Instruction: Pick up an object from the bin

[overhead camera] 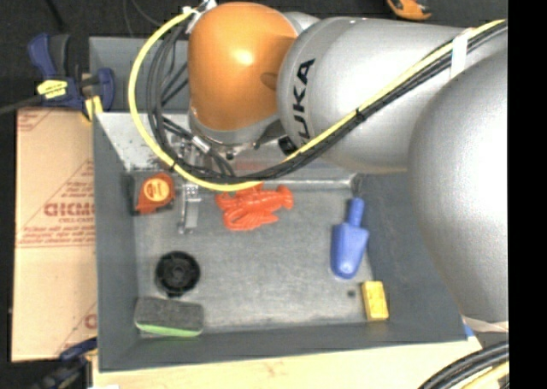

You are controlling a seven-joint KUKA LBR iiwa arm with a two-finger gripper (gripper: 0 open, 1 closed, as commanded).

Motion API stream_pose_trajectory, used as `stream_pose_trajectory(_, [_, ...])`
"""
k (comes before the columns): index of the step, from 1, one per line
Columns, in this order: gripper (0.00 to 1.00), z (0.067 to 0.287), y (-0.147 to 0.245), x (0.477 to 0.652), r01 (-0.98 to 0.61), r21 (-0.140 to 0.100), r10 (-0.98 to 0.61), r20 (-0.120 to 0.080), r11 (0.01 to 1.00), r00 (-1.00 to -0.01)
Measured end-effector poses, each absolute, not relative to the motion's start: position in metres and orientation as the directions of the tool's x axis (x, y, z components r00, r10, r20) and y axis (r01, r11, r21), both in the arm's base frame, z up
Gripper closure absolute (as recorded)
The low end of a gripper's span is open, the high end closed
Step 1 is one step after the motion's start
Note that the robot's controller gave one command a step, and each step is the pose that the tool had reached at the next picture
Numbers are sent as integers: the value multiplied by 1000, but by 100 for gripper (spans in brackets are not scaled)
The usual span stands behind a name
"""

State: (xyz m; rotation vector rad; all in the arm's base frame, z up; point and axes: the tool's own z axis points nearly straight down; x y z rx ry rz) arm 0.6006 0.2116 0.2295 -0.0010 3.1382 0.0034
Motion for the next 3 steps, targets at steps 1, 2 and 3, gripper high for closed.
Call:
stream_pose_trajectory(1, [0, 189, 215, 577, 41, 3, 41, -7, 999, -999])
stream_pose_trajectory(2, [0, 154, 195, 584, 161, 3, 161, -1, 987, -987])
stream_pose_trajectory(3, [0, 123, 184, 565, 62, 0, 62, -5, 998, -998])
